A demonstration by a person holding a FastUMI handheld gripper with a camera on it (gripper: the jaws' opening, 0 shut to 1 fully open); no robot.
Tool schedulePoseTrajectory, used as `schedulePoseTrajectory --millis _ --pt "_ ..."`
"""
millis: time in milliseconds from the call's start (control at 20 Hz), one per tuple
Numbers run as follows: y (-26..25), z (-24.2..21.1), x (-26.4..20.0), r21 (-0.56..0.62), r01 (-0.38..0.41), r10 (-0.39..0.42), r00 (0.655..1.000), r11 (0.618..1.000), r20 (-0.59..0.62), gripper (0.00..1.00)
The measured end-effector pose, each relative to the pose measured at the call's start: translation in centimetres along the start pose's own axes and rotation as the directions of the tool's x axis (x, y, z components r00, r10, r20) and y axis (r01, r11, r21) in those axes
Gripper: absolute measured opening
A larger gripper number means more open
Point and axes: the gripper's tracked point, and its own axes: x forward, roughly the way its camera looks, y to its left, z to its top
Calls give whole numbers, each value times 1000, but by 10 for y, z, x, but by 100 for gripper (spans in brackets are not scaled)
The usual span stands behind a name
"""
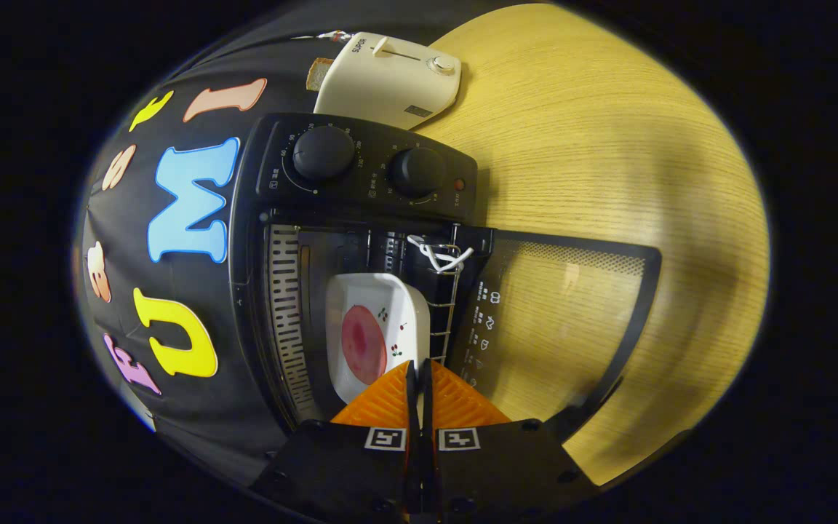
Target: Open the toaster oven, put the food inside, and close the toaster oven door.
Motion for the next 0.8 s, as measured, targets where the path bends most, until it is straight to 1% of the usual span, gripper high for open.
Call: schedulePoseTrajectory --millis 200,350,500,600,700,800 --pt "12 -2 19 22 4 -5 999 1000 31 2" --pt "24 -1 22 20 -39 38 998 999 60 4" --pt "31 -4 15 -24 -62 63 996 998 58 17" --pt "38 -9 7 -55 -98 99 995 994 30 57" --pt "41 -12 -5 -90 -109 110 994 990 8 98" --pt "44 -17 -20 -128 -132 131 991 983 -15 98"
